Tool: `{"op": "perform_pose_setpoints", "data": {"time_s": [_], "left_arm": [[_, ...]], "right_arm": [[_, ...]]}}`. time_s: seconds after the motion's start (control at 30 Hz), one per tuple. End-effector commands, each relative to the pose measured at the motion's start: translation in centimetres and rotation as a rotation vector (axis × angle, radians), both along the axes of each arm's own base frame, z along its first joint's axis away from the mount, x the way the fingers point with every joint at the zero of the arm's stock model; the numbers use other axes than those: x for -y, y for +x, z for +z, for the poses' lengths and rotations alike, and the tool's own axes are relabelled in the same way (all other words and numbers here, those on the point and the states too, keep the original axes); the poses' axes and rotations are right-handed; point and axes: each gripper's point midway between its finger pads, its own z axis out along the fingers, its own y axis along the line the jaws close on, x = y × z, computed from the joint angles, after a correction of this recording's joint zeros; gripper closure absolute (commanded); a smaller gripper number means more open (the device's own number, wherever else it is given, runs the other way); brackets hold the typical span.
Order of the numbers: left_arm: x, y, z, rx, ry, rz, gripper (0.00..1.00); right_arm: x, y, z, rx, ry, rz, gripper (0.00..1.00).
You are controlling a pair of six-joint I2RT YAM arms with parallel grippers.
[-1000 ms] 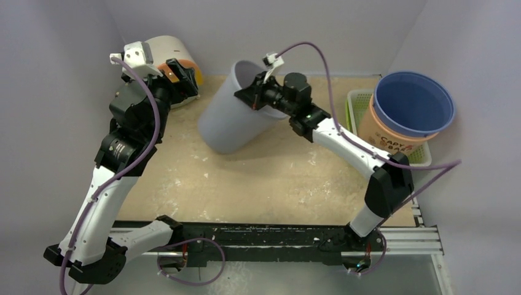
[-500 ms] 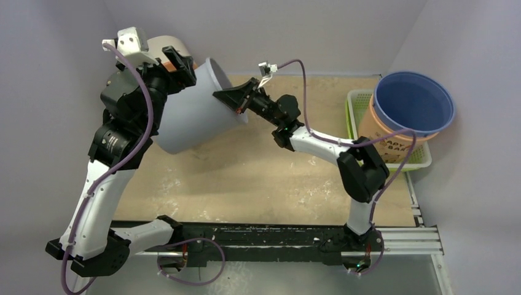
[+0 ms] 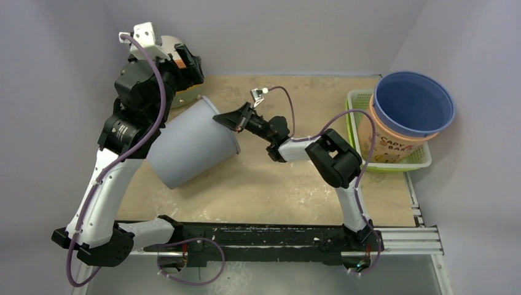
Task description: Turn the large container upside down
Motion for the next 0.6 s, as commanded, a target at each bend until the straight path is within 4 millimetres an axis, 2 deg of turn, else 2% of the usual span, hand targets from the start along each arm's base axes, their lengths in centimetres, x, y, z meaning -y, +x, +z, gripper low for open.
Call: {"op": "perform_pose_setpoints", "data": {"time_s": [0.0, 0.27, 0.43, 0.57], "left_arm": [[0.3, -0.4, 2.1, 0.052, -0.015, -0.026, 0.2], [0.2, 0.0, 1.0, 0.029, 0.011, -0.009, 0.2], [0.0, 0.1, 0.7, 0.023, 0.02, 0.002, 0.2], [0.1, 0.3, 0.0, 0.015, 0.026, 0.005, 0.2]], "right_arm": [[4.2, -2.5, 6.2, 0.123, 0.298, 0.041, 1.0], [9.0, 1.6, -2.9, -0.099, 0.286, -0.03, 1.0], [11.4, 3.1, -6.6, -0.159, 0.215, -0.113, 1.0], [12.6, 3.9, -9.5, -0.208, 0.157, -0.16, 1.0]]}}
